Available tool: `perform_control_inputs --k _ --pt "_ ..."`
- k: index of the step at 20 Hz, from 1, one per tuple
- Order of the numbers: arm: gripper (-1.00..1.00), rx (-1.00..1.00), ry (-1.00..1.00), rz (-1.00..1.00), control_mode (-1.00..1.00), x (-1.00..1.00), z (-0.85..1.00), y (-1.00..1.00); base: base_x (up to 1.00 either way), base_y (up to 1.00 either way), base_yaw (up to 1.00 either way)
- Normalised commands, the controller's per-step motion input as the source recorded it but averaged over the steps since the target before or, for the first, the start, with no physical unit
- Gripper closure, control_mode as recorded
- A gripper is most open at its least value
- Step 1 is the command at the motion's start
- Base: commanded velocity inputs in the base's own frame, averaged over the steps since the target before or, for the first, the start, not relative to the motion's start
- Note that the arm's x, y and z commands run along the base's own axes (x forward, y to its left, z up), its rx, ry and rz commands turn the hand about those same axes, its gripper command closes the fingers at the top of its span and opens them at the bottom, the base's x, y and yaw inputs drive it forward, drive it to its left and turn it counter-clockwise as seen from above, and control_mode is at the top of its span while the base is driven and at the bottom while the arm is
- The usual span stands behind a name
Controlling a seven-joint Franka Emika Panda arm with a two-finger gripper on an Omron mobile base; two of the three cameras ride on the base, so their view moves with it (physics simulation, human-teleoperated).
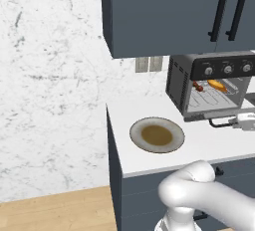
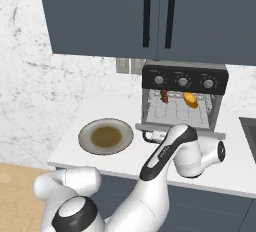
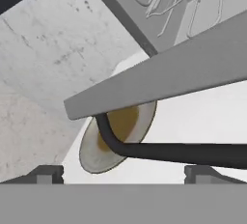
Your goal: Pick up the kebab skewer and baguette bread, and place them inside the toaster oven. Close the toaster oven door and start by setting the timer.
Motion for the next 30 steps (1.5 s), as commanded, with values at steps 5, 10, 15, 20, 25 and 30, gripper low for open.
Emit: perform_control_inputs --k 5,10,15,20,25,30 --pt "-1.0 -0.18 -0.19 -0.22 -1.0 0.99 0.15 0.72 0.0 0.0 0.0" --pt "-1.0 -0.13 -0.1 -0.18 -1.0 1.0 0.39 0.25 0.0 0.0 0.0" --pt "-1.0 -0.12 -0.02 -0.16 -1.0 0.92 0.14 0.26 0.0 0.0 0.0" --pt "-1.0 -0.08 0.0 -0.11 -1.0 0.58 0.0 0.14 0.0 0.0 0.0" --pt "-1.0 -0.05 0.0 -0.09 -1.0 0.39 -0.14 0.07 0.0 0.0 0.0" --pt "-1.0 -0.05 0.0 -0.09 -1.0 0.18 -0.23 0.02 0.0 0.0 0.0"
